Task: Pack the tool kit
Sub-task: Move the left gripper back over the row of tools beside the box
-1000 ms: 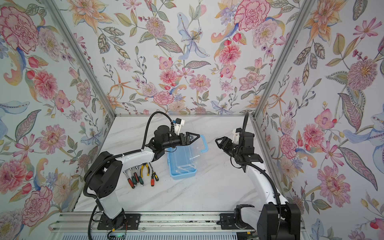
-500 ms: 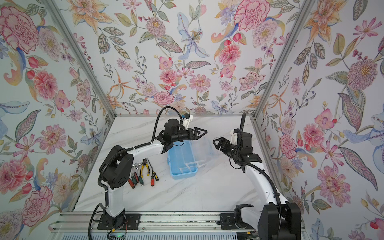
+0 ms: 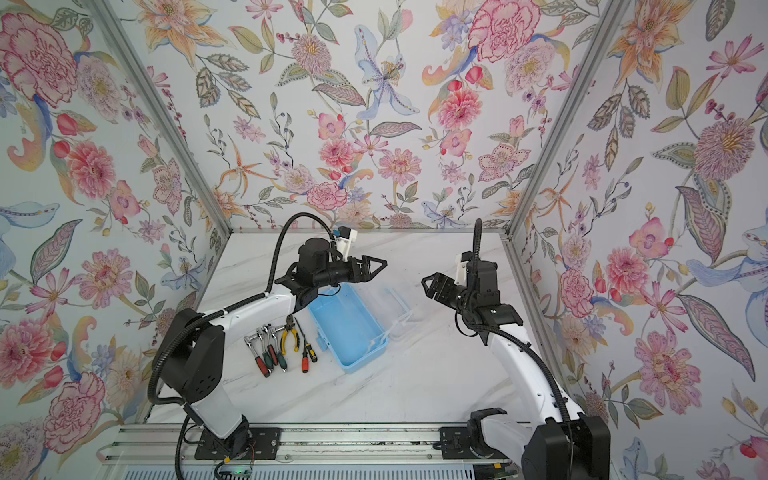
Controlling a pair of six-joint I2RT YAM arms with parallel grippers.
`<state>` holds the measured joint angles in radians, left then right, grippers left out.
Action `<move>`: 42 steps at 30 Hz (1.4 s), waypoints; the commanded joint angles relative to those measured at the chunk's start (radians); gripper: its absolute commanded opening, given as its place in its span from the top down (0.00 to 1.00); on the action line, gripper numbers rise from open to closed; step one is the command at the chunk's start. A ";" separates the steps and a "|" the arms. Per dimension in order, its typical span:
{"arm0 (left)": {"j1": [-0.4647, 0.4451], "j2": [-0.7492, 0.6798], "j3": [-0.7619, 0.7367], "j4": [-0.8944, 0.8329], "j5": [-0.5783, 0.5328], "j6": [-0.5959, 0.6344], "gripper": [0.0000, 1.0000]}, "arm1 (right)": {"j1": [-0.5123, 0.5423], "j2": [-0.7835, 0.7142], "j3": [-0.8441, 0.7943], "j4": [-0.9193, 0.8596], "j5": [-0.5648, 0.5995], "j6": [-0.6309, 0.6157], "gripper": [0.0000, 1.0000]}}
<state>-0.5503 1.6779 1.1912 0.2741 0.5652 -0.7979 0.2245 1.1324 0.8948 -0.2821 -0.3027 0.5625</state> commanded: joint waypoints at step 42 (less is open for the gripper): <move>0.032 -0.134 -0.356 -0.126 -0.310 0.095 0.03 | 0.229 0.170 0.071 -0.012 0.150 -0.117 0.19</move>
<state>-0.5179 1.5269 0.7940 0.1364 0.2501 -0.7597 0.4568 1.2896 0.9829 -0.3088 -0.1455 0.4595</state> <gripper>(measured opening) 0.968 0.813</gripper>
